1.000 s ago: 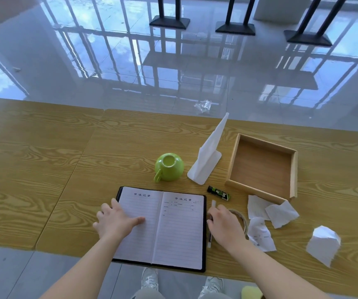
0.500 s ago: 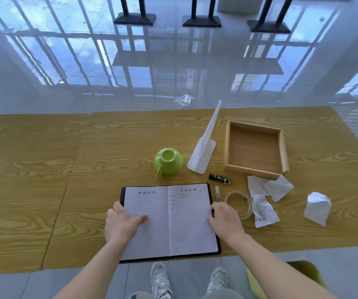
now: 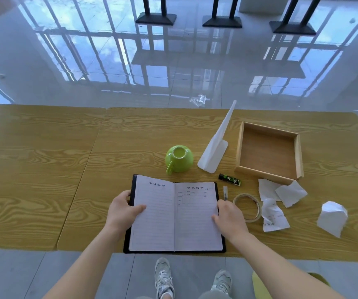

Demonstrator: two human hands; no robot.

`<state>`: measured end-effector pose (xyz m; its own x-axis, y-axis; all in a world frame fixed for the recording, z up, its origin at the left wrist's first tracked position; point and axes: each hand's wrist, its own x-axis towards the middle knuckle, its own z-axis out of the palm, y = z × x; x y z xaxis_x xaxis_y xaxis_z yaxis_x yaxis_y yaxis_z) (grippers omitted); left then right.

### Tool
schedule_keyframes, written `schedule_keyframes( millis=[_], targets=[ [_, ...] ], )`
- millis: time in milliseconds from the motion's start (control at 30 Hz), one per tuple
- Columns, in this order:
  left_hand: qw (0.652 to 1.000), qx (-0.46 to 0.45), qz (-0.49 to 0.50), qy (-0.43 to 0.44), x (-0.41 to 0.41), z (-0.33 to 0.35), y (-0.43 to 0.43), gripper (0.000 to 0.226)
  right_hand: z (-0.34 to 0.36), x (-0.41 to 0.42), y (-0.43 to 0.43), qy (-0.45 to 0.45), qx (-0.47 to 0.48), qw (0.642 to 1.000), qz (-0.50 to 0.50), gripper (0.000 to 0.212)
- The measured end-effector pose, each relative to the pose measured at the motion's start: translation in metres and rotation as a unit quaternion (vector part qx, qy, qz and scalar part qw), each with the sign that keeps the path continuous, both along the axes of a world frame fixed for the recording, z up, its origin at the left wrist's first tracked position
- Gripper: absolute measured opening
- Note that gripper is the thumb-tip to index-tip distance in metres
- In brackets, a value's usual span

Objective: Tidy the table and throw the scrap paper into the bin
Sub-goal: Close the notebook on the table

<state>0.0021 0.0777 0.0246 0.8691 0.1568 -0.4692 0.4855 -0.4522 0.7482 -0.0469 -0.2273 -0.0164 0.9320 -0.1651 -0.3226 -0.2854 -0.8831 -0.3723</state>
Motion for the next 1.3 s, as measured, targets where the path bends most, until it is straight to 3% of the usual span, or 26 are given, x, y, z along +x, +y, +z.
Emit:
schedule_keyframes(
  millis=[167, 400, 667, 733, 833, 900, 967, 1033, 1133, 1300],
  targets=[
    [0.998, -0.032, -0.004, -0.053, -0.010, 0.022, -0.018, 0.020, 0.004, 0.003, 0.002, 0.000, 0.010, 1.000, 0.008, 0.016],
    [0.992, -0.012, -0.057, -0.114, -0.024, 0.036, -0.062, 0.043, 0.005, 0.001, -0.002, -0.004, 0.033, 0.999, -0.002, 0.012],
    [0.984, 0.032, -0.093, -0.151, -0.031, 0.038, -0.100, 0.039, 0.010, -0.008, -0.010, -0.078, 0.125, 0.989, -0.023, 0.022],
    [0.981, 0.054, -0.101, -0.158, -0.032, 0.039, -0.108, 0.040, 0.020, -0.002, -0.005, -0.063, 0.236, 0.967, -0.076, 0.016],
    [0.974, 0.094, -0.111, -0.171, -0.034, 0.038, -0.122, 0.044, 0.038, 0.015, 0.003, -0.018, 0.427, 0.888, -0.169, 0.022],
    [0.971, 0.116, -0.119, -0.174, -0.035, 0.037, -0.133, 0.045, 0.047, 0.027, 0.006, 0.004, 0.507, 0.843, -0.181, 0.030],
    [0.969, 0.126, -0.119, -0.174, -0.037, 0.036, -0.142, 0.041, 0.052, 0.036, 0.007, 0.003, 0.538, 0.827, -0.164, 0.031],
    [0.970, 0.129, -0.119, -0.167, -0.038, 0.034, -0.148, 0.036, 0.054, 0.041, 0.007, -0.009, 0.529, 0.838, -0.137, 0.028],
    [0.966, 0.136, -0.141, -0.167, -0.042, 0.030, -0.154, 0.033, 0.055, 0.047, 0.007, -0.022, 0.475, 0.873, -0.108, 0.041],
    [0.963, 0.079, -0.185, -0.179, -0.054, 0.019, -0.151, 0.049, 0.056, 0.050, 0.002, -0.047, 0.378, 0.922, -0.075, 0.045]
  ],
)
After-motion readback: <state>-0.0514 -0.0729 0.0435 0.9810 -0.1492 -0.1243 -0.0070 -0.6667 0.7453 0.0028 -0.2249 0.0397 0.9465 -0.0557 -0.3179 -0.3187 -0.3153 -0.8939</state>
